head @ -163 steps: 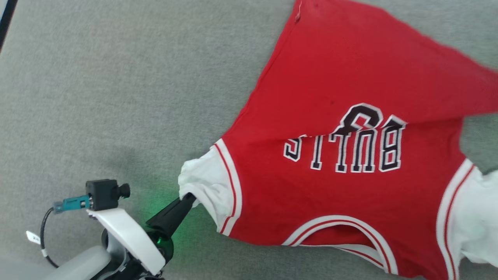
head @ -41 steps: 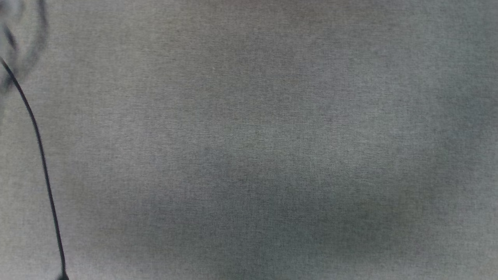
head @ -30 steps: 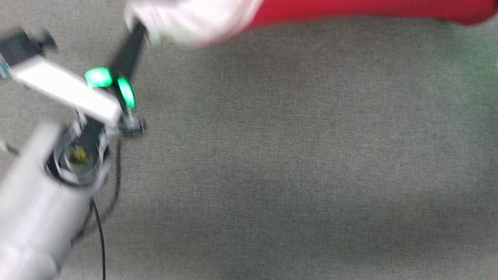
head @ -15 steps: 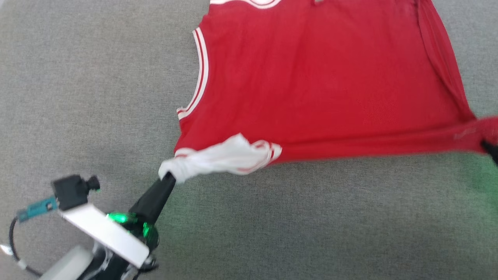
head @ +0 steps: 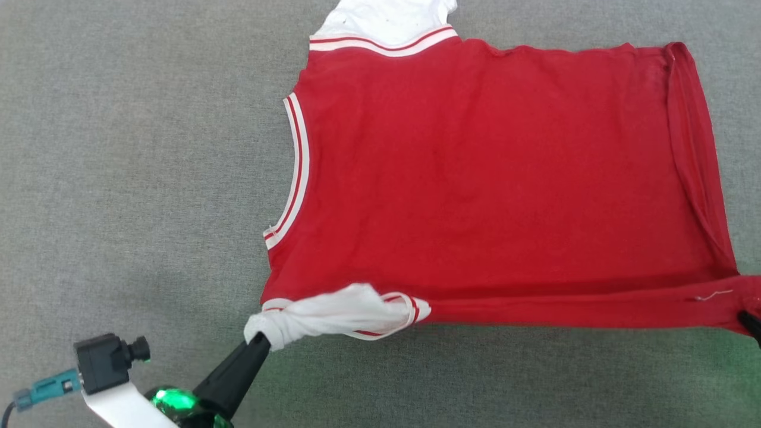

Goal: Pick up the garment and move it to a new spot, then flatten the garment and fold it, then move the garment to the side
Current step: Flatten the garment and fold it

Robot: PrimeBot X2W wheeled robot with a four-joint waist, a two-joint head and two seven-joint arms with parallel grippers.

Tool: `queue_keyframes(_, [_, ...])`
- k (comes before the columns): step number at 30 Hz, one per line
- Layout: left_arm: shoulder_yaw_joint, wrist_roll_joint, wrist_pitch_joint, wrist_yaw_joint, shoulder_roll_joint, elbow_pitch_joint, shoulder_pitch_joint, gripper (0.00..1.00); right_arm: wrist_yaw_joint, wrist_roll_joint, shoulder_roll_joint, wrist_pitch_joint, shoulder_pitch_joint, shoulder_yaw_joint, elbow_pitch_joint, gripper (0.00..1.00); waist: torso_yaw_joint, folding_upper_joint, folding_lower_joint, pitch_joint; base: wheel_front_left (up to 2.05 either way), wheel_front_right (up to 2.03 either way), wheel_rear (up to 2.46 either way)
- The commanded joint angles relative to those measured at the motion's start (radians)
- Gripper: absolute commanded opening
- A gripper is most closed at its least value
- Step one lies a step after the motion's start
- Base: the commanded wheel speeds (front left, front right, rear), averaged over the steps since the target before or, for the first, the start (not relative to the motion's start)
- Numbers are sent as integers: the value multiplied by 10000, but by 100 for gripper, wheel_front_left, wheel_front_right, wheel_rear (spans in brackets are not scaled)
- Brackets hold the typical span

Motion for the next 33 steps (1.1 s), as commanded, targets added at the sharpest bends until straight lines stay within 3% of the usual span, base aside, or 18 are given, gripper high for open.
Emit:
queue_keyframes(1, [112, 104, -48, 6, -21, 19, -309, 0, -36, -162, 229, 184, -187, -126, -234, 0, -14, 0, 1, 55, 0, 0, 0])
queue_keyframes(7, [269, -78, 209, 6, -326, 451, -1444, 0, -29, -501, 838, 472, -1371, -399, -328, 0, -54, 0, 1, 175, 0, 0, 0])
queue_keyframes(15, [447, -316, 496, 8, -1187, 1942, -3532, 0, -27, -1164, 1446, 396, -3795, 204, 938, 0, -270, 0, 1, 609, 0, 0, 0])
queue_keyframes(25, [508, -665, 361, 8, -2273, 4383, -4983, 0, -29, -1762, 1428, -73, -5026, 869, 2310, 0, -363, 0, 1, 1223, 0, 0, 0])
queue_keyframes(33, [-48, -400, 346, 17, -2502, 5677, -5390, 0, -29, -1940, 1397, -444, -5225, 1398, 2743, 0, -329, 0, 1, 1433, 0, 0, 0])
